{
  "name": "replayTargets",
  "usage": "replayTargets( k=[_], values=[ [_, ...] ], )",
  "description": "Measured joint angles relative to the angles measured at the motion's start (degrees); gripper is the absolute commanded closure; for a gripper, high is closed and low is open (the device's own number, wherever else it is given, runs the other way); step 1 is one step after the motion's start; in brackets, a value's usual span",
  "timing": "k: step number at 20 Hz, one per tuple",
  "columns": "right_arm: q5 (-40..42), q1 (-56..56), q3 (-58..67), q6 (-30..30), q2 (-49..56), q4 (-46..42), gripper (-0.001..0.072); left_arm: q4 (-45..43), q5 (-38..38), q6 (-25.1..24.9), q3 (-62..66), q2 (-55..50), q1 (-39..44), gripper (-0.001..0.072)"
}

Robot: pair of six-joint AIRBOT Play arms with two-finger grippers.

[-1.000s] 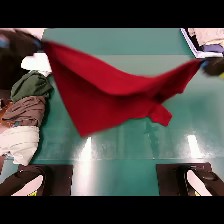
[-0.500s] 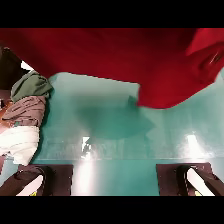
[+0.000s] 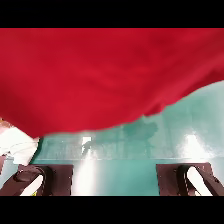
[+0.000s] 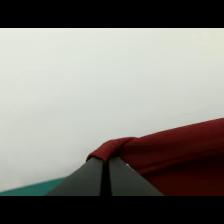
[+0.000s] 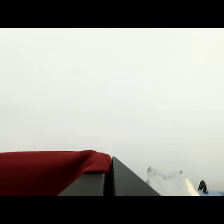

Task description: Fold the shirts.

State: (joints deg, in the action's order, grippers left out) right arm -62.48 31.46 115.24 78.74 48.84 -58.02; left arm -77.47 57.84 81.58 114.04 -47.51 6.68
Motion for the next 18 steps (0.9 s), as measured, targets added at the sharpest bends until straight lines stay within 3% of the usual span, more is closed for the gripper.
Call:
replayTargets(
  k=[5,10,13,18],
  values=[
    [-13.3,-3.8,1.3,3.8,11.3,-0.8,0.0694,-1.6,3.9,2.6,-12.2,-7.7,0.0,0.0685],
    [-23.7,-14.1,-3.0,8.1,26.1,-10.3,0.0694,-2.0,5.9,3.7,-16.3,-23.0,0.0,0.0684],
    [-22.2,-18.0,-7.8,9.2,33.7,-14.4,0.0694,-2.1,3.1,3.7,-17.0,-32.0,0.0,0.0684],
    [-8.9,-20.8,-12.7,9.7,41.8,-16.9,0.0694,-2.1,-8.8,3.4,-17.3,-42.1,0.0,0.0684]
  ],
)
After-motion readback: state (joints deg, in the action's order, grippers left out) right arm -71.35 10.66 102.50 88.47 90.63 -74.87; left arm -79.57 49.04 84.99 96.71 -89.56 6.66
